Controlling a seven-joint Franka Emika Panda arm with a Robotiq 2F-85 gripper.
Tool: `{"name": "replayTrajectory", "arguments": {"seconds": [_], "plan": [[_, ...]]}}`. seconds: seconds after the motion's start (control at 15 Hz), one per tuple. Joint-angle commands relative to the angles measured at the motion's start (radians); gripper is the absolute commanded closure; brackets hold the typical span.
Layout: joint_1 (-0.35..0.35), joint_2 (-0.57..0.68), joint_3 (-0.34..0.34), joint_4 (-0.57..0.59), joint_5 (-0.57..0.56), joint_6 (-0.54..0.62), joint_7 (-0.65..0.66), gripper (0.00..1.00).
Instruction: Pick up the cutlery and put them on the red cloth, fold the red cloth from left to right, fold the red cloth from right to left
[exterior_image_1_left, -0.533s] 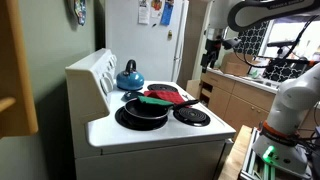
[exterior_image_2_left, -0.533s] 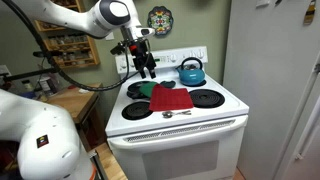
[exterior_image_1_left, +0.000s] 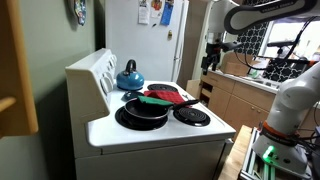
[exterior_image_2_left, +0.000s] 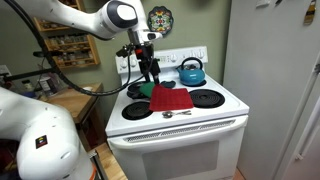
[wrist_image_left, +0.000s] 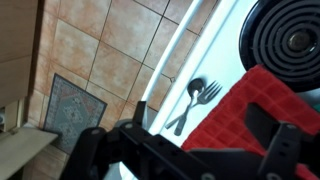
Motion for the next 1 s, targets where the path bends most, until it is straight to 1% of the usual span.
{"name": "replayTrajectory", "arguments": {"seconds": [0.0, 0.13, 0.27, 0.33, 0.4, 0.6, 0.8, 0.93], "plan": [[-0.039, 0.043, -0.097, -0.075, 0.022, 0.071, 0.038, 0.0], [-0.055, 0.081, -0.148, -0.111, 0.048, 0.17, 0.028, 0.0], [-0.059, 0.135, -0.184, -0.132, 0.077, 0.248, 0.002, 0.0], [-0.069, 0.164, -0.19, -0.135, 0.076, 0.273, 0.01, 0.0], [-0.064, 0.12, -0.172, -0.118, 0.049, 0.222, 0.013, 0.0], [-0.069, 0.172, -0.186, -0.126, 0.055, 0.26, 0.013, 0.0], [-0.068, 0.173, -0.186, -0.125, 0.055, 0.261, 0.013, 0.0], [-0.065, 0.211, -0.196, -0.119, 0.089, 0.329, 0.02, 0.0]]}}
